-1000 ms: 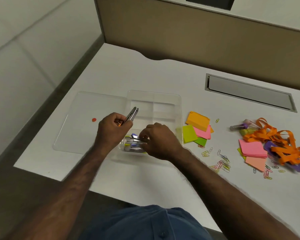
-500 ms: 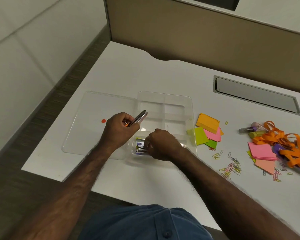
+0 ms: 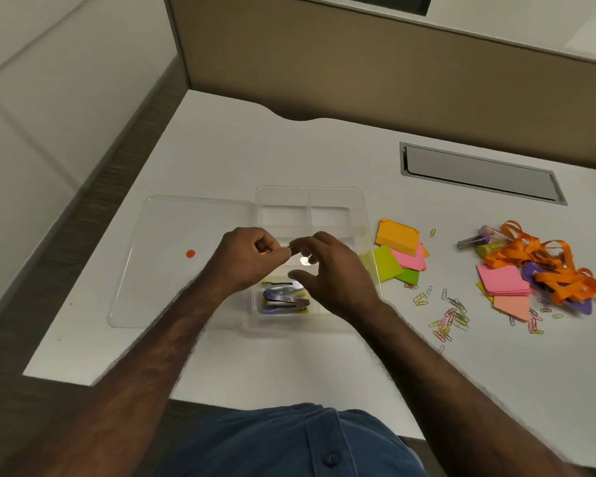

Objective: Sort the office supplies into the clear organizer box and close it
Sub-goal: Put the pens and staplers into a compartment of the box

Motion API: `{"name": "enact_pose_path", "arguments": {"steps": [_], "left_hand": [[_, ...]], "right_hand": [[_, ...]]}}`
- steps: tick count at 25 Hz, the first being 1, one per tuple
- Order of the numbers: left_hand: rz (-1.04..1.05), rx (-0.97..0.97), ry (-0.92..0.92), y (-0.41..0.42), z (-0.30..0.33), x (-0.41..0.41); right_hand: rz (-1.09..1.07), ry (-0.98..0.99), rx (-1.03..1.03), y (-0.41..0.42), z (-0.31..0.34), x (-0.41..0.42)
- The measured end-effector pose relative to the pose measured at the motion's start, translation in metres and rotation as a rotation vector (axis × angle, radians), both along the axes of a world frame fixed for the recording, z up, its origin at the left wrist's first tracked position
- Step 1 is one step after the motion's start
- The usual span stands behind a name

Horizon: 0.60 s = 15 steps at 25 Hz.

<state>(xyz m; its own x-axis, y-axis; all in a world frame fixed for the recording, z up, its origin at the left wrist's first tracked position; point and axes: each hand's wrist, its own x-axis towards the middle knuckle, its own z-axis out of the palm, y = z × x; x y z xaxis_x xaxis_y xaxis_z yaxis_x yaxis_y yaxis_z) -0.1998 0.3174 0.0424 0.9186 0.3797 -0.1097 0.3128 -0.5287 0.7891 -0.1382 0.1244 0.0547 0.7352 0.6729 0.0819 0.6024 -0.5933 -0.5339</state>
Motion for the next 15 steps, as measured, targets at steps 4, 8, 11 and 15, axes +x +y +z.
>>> {"name": "enact_pose_path", "arguments": {"steps": [4,8,11,15], "left_hand": [[-0.061,-0.046,0.01,-0.005,0.009,0.007],[-0.052,-0.197,-0.068,-0.009,0.015,0.01],[-0.215,-0.223,-0.079,-0.014,0.013,0.005],[-0.343,-0.231,-0.086,-0.018,0.006,-0.001]], "right_hand": [[-0.091,0.01,0.044,0.0,0.001,0.001],[-0.262,0.189,0.137,-0.002,-0.002,0.001],[-0.361,0.417,0.278,-0.004,-0.004,-0.002],[-0.367,0.738,0.469,-0.01,-0.011,-0.009]]}}
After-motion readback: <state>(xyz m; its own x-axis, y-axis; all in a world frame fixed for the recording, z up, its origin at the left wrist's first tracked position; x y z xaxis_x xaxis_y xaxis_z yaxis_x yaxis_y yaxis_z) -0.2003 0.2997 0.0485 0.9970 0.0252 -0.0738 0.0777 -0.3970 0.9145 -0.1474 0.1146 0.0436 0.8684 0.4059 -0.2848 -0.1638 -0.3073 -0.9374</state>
